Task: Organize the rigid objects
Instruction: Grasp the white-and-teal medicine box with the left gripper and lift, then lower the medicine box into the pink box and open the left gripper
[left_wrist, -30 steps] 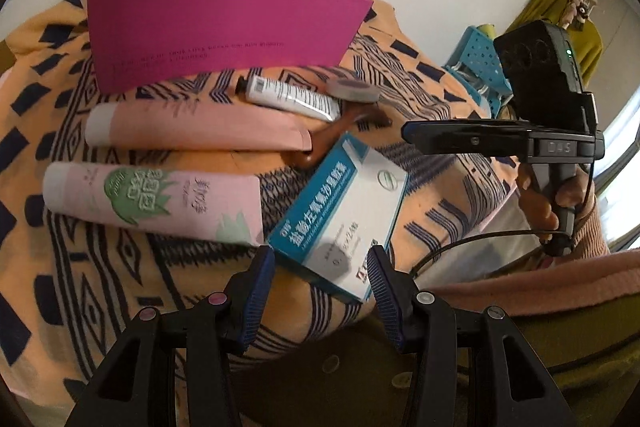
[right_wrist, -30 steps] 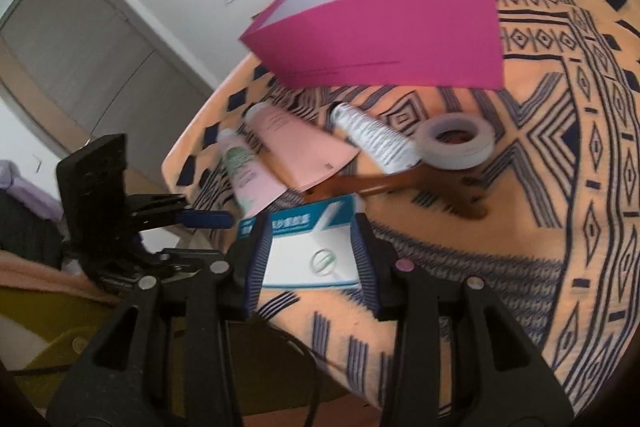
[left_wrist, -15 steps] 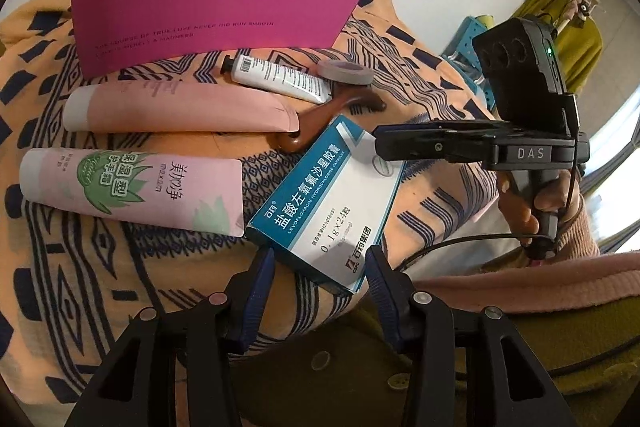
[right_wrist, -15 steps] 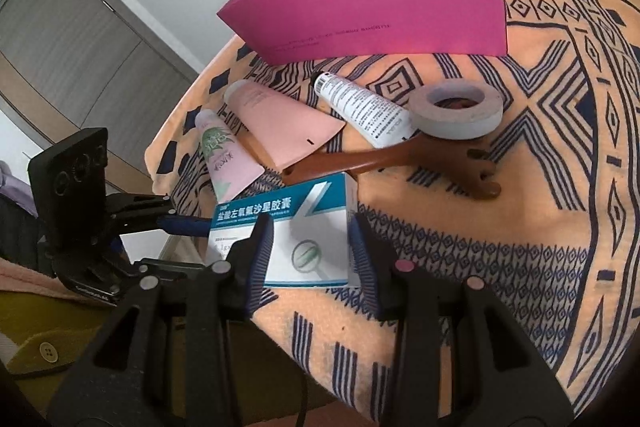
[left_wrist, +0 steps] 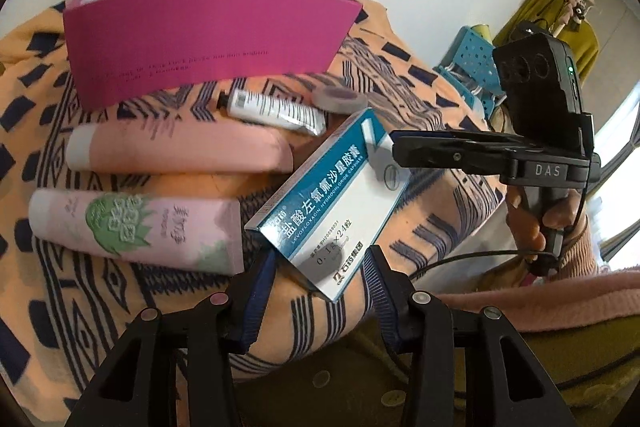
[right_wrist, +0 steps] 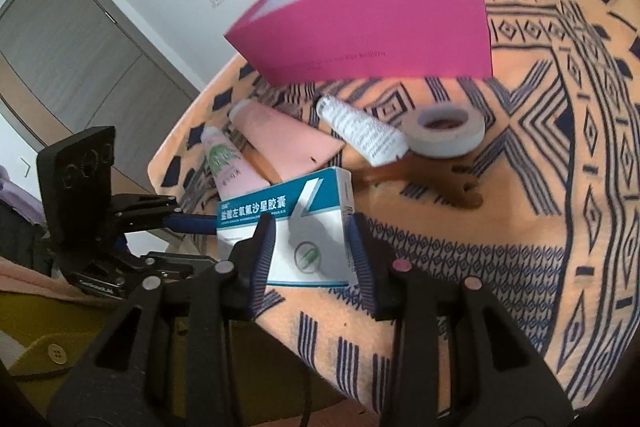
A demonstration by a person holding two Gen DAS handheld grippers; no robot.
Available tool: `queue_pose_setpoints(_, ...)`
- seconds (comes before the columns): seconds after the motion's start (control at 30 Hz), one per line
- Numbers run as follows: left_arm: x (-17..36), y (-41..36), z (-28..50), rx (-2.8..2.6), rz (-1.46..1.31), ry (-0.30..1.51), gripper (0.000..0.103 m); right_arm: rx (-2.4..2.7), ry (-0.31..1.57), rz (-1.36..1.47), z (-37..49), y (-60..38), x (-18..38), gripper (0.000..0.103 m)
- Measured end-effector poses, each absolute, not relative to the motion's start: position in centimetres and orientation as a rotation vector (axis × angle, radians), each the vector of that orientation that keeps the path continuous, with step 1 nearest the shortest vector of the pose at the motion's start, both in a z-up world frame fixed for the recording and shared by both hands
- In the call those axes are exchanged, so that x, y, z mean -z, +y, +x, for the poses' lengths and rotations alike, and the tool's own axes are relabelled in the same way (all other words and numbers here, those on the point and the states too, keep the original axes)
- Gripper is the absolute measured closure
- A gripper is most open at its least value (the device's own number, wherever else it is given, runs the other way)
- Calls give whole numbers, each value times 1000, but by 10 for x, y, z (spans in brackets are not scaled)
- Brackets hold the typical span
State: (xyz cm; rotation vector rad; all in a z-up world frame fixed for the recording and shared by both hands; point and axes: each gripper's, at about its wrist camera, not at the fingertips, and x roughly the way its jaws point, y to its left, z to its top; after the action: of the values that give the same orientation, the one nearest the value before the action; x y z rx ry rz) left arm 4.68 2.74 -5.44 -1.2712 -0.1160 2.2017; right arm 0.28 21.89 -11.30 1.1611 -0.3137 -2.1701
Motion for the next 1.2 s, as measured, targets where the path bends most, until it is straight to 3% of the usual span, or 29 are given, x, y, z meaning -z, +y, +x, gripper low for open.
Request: queue_pose_setpoints(1.2,-47,28,-52,-2408,-969,-52,57,2375,-328,845,-58,234,20,62)
